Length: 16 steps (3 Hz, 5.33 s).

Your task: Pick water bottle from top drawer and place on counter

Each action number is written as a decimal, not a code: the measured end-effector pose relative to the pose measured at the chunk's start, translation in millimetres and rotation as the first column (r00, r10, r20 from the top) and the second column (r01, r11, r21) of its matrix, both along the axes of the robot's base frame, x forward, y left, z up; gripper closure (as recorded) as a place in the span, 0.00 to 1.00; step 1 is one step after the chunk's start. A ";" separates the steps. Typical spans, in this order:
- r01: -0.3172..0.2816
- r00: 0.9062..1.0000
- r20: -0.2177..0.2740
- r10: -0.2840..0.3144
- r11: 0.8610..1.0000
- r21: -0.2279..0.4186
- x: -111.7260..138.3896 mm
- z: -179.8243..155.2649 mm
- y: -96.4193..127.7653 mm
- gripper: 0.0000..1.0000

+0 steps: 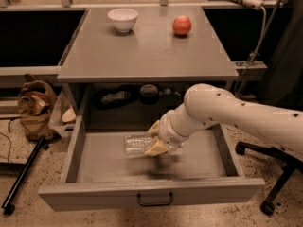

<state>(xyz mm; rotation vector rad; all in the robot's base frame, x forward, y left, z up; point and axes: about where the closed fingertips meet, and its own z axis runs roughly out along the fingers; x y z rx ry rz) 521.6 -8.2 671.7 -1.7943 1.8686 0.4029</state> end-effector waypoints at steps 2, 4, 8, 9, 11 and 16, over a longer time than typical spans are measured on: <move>0.019 0.990 0.144 -0.008 0.997 -0.075 -6.6 114.4 -32.2 1.00; -0.149 0.964 0.175 0.198 0.954 -0.259 60.2 188.8 48.3 1.00; -0.089 0.957 0.237 0.166 0.948 -0.304 153.6 227.9 27.2 1.00; -0.007 0.962 0.258 0.088 0.954 -0.300 194.6 245.2 3.4 1.00; 0.063 0.967 0.255 0.002 0.966 -0.249 249.4 228.7 1.5 1.00; 0.036 0.982 0.187 -0.004 0.985 -0.170 274.8 189.1 22.9 0.80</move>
Offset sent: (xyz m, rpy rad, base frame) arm 0.0324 0.0200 0.2066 -0.1995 -0.2154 0.1657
